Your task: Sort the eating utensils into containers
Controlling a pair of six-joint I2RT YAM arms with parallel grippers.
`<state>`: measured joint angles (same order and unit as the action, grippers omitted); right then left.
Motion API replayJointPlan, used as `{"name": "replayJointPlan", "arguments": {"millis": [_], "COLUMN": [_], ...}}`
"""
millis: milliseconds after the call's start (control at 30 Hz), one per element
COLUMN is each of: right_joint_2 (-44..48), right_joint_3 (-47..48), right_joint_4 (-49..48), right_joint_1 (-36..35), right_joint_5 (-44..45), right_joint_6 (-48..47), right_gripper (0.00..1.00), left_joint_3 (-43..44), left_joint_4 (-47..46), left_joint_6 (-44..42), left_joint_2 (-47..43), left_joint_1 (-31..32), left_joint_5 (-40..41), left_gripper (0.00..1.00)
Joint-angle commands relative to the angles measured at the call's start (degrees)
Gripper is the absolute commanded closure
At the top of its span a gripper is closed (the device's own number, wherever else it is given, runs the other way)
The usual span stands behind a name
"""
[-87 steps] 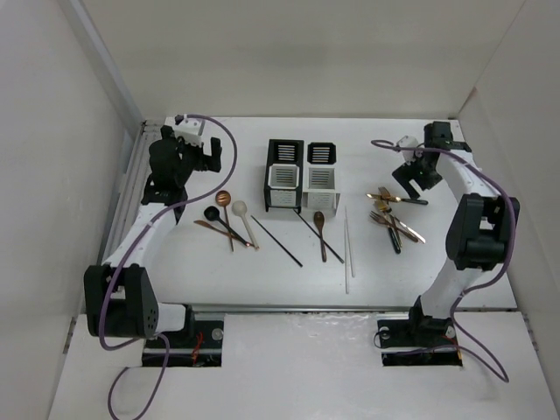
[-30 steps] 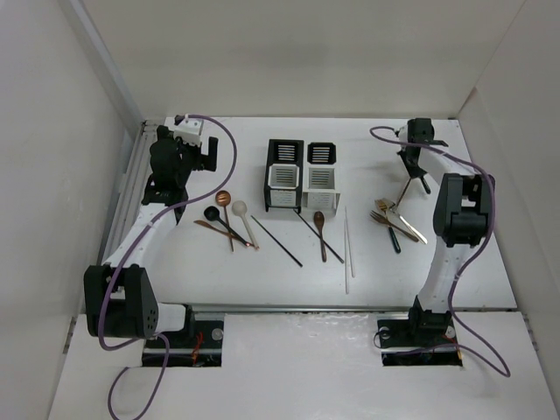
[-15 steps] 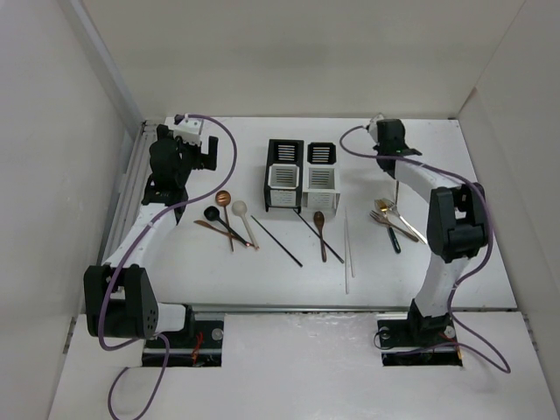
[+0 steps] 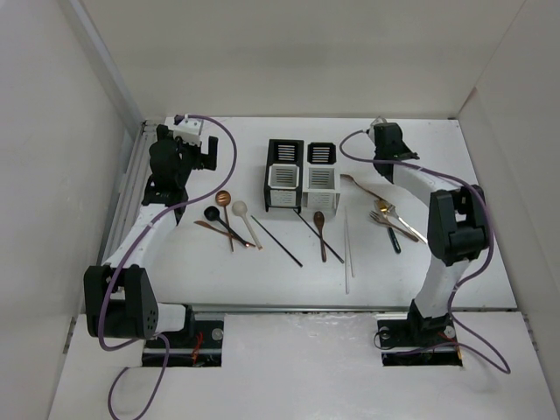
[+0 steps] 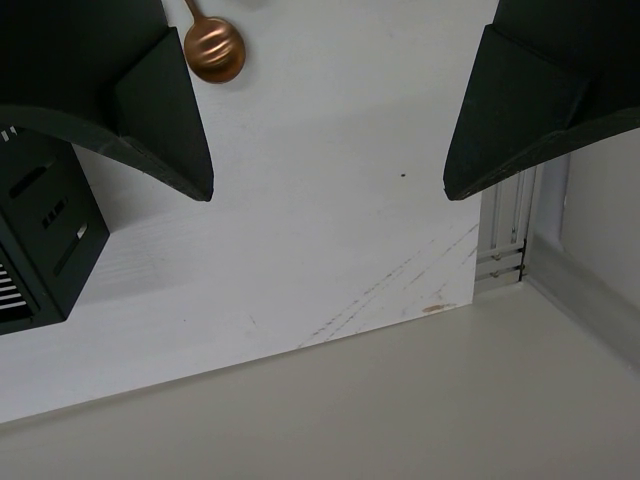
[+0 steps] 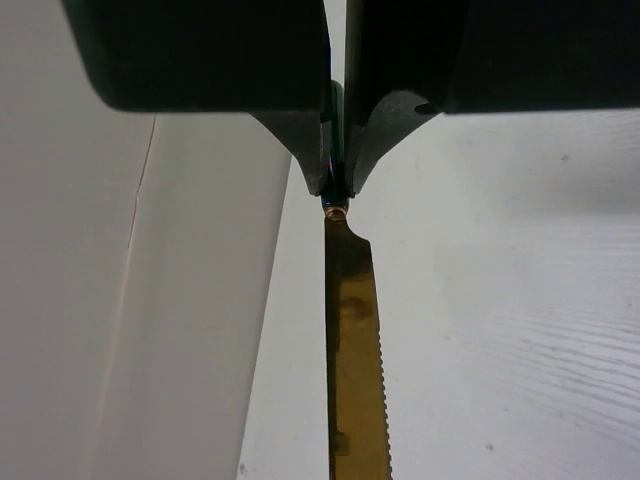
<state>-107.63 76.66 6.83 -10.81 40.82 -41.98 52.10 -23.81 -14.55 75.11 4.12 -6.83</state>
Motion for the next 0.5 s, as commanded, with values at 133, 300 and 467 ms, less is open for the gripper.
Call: {"name": "replayJointPlan", "arguments": {"millis": [133, 300, 467], "right_joint_2": [11.2, 17.4, 11.4], "right_joint_3": [4.0, 0.3, -3.5], "right_joint_4": [-2.6, -17.1, -41.6], "right_joint_1": [-0.8, -3.4, -9.8], "right_joint_5": [-10.6, -44.9, -52.1], "right_joint_6": [10.6, 26.3, 36.9], "right_gripper": [1.00, 1.00, 1.00], "left_joint_3": [-0.2, -1.3, -2.3], "left_joint_4": [-2.9, -4.2, -4.2], "left_joint_6": [0.1, 3.5, 5.8], "left_joint_2": [-2.6, -2.6, -3.1], "left_joint_1": [0.2, 0.2, 0.2], "left_joint_5": [-0.3, -0.3, -1.4], "left_gripper": [0.00, 0.00, 0.00]}}
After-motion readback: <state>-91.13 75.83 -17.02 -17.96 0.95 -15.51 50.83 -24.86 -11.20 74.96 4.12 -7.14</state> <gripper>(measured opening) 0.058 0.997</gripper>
